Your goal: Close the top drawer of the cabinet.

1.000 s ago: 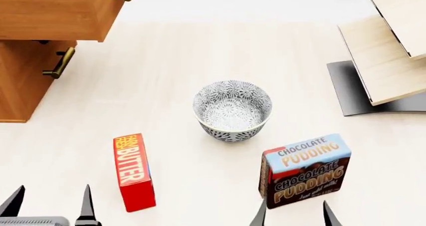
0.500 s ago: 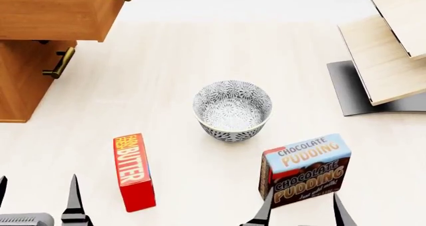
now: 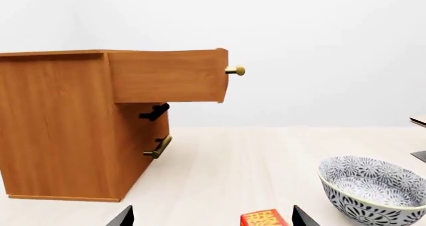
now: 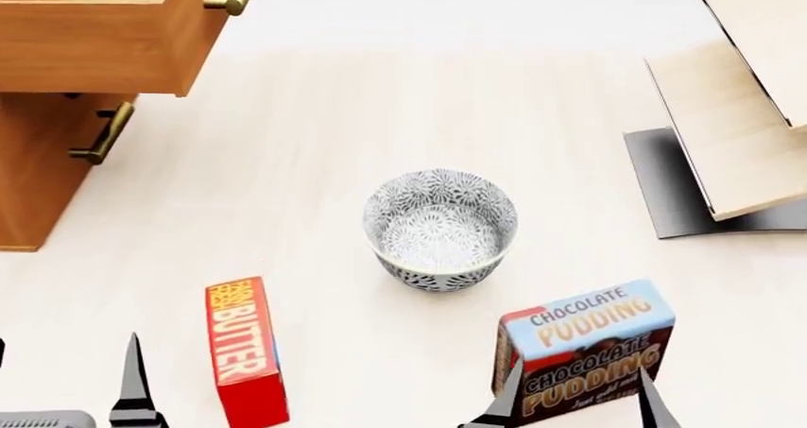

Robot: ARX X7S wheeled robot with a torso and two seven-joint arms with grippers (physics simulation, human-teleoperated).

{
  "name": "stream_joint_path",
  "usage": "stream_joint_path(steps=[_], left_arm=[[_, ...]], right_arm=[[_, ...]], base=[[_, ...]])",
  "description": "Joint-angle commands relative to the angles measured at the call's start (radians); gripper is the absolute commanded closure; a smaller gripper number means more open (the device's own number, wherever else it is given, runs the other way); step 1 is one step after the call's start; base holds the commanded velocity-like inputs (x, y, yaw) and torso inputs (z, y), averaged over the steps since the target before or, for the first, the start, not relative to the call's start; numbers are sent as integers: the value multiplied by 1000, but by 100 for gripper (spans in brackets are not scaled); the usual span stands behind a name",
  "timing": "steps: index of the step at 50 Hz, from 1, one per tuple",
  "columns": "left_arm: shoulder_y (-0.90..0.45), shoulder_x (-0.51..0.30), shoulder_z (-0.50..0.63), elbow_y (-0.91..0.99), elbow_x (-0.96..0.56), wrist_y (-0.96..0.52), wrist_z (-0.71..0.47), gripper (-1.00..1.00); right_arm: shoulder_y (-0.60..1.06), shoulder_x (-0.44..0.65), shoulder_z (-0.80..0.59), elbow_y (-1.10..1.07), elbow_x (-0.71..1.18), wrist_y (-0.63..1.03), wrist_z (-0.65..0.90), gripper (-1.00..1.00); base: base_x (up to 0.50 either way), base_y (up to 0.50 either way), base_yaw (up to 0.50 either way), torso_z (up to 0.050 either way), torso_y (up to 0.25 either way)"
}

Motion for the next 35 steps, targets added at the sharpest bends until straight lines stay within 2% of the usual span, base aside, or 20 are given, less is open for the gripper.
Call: stream_joint_path(steps=[1,33,34,35], left_arm=[[2,-8,8,-5,-7,9,-7,-100],[-3,-22,29,-16,-18,22,-21,-100],[-31,-29,13,17,-58,-49,-15,-100],[-31,-30,11,23,-62,-52,-16,-100]], right_arm=[[4,4,-5,14,3,-8,7,-100],[10,18,-16,24,18,-10,21,-100],[15,20,-9,-21,18,31,36,-100],[14,22,-9,-27,18,34,38,-100]], base=[[301,0,0,0,0],[283,0,0,0,0],[0,0,0,0,0],[0,0,0,0,0]])
